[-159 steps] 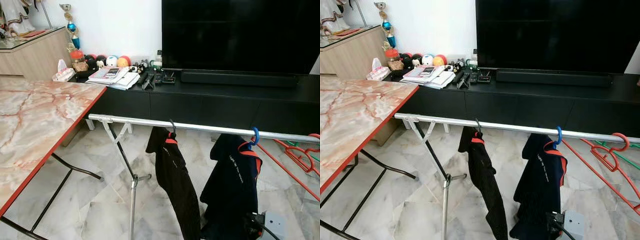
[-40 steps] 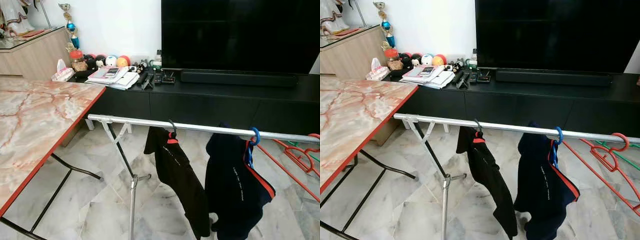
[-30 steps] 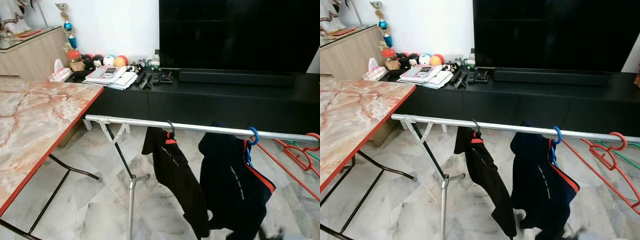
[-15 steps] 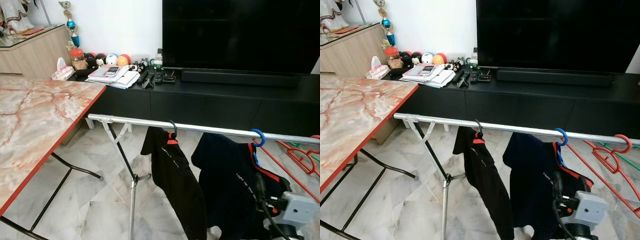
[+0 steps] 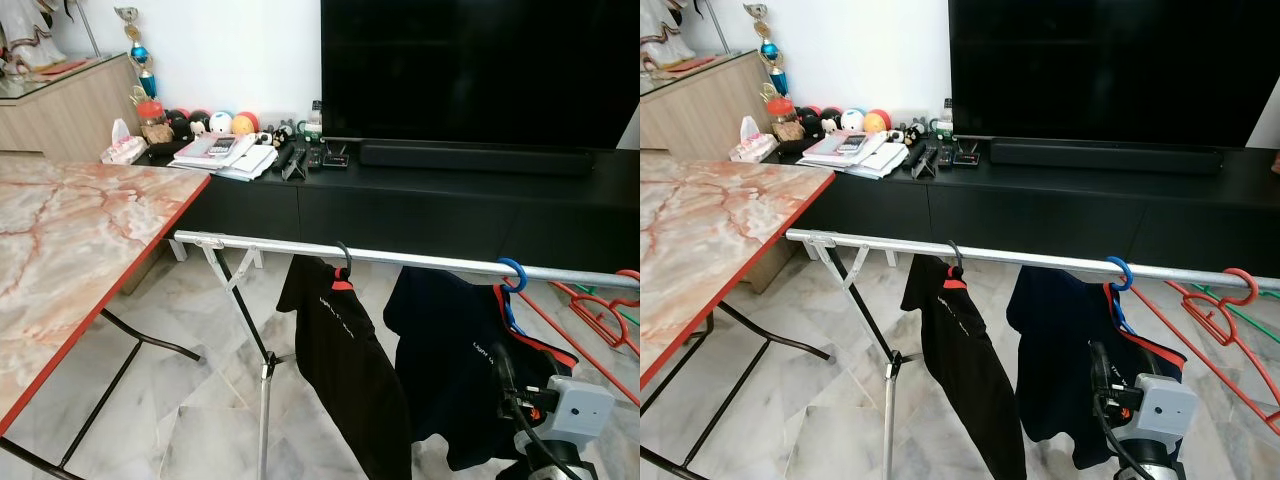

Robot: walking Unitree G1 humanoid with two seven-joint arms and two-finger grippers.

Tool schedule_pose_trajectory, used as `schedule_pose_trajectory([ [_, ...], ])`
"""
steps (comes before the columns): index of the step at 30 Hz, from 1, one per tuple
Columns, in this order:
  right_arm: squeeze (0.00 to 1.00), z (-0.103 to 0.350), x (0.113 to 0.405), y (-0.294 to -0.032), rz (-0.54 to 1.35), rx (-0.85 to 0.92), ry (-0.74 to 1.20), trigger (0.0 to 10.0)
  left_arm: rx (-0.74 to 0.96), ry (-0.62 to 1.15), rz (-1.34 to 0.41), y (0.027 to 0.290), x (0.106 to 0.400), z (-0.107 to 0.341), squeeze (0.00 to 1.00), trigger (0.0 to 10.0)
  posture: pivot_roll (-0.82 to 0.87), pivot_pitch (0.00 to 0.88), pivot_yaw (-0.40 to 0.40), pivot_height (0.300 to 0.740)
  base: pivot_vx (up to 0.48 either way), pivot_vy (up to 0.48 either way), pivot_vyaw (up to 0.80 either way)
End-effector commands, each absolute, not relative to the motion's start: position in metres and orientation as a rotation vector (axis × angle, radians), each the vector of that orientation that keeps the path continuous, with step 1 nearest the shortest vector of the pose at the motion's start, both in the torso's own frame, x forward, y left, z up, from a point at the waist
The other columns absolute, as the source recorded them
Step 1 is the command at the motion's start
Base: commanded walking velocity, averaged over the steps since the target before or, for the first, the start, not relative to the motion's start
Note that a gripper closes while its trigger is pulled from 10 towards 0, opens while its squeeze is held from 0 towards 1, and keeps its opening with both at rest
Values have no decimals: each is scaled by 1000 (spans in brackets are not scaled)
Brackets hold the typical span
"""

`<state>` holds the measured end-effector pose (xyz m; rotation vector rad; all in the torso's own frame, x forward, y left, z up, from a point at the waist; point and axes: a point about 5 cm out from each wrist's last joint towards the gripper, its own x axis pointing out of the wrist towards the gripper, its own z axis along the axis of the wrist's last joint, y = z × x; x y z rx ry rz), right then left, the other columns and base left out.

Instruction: Hang hanger

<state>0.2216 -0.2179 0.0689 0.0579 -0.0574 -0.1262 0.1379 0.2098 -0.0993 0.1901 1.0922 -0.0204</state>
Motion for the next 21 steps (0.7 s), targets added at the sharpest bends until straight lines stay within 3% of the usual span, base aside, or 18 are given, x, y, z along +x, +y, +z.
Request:
schedule_pose_trajectory([
  [1, 0, 67, 226, -215, -113, 60, -40, 10000, 185, 1095, -13, 212, 136, -100, 0, 10000, -43, 0, 28, 740, 262, 0, 0],
  [12, 0, 67, 228, -214, -118, 57, -38, 10000, 177, 1090, -13, 211, 137, -99, 0, 10000, -36, 0, 16, 740, 278, 0, 0],
  [21, 0, 63, 221, -218, -137, 49, -17, 10000, 172, 1096, -18, 210, 138, -99, 0, 10000, -38, 0, 12, 740, 0, 0, 0],
])
